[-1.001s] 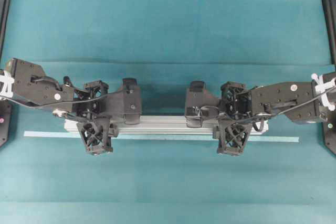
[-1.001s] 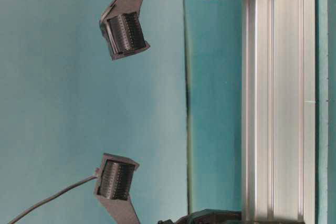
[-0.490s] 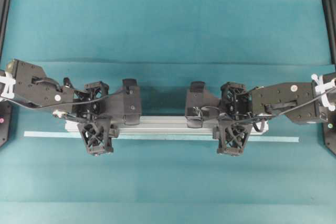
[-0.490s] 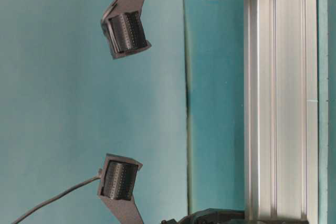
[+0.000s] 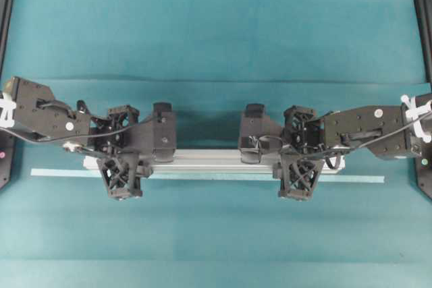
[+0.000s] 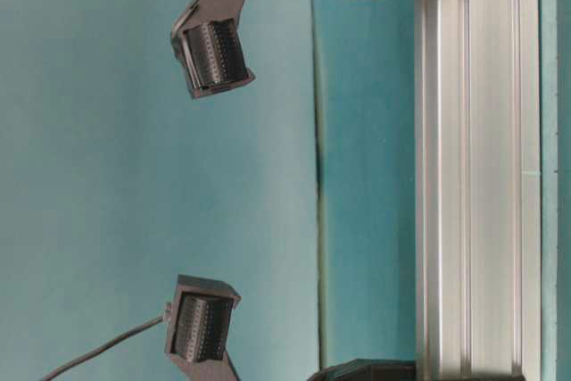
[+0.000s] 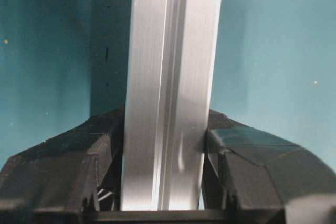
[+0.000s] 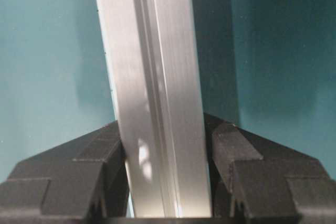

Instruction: Lift the metal rail with both hands.

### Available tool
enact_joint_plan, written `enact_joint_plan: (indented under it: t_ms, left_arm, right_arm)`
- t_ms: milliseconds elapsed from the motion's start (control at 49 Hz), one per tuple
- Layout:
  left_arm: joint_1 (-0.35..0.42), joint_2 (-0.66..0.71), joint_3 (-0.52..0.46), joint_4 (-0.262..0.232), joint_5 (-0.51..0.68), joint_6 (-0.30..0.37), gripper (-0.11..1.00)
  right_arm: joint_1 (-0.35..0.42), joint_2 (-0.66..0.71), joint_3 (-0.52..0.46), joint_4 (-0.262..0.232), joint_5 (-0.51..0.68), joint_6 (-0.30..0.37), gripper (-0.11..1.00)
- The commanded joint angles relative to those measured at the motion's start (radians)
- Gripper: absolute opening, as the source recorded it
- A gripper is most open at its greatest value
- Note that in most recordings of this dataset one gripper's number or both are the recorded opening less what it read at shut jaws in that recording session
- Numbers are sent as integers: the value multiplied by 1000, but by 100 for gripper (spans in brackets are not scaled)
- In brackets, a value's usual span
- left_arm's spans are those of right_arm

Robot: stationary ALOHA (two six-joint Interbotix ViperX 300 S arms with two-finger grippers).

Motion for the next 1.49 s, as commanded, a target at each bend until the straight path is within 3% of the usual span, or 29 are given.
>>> enact_joint_plan:
  t_ms: [0,204,368,449,572,735,817,1021,1471]
  left_arm:
    - [3,-9,2,0,-11,-3,36]
    - [11,-12,8,-2,-35,0,36]
    - [9,-12,9,-2,-35,2,36]
    - [11,-14,11,-2,-35,0,36]
    - [11,-14,12,-2,-35,2,39]
    - [6,-14,11,-2,-43,12,85]
    - [2,-21,9,-2,-38,26,98]
    - [5,-124,2,0,-3,57,97]
    - [17,-505,38,0,29,57,97]
  right_arm:
    - [11,12,-9,29,-11,17,39]
    - [11,11,-11,38,-2,25,41]
    - [11,11,-15,40,-2,34,82]
    - [12,11,-15,34,-2,38,93]
    - [11,11,-14,31,-2,38,93]
    - [9,9,-14,23,-3,38,93]
    - [2,5,-14,11,-2,38,93]
    - [-31,-61,-21,-9,28,38,93]
    - [-87,-387,-8,-11,-3,21,93]
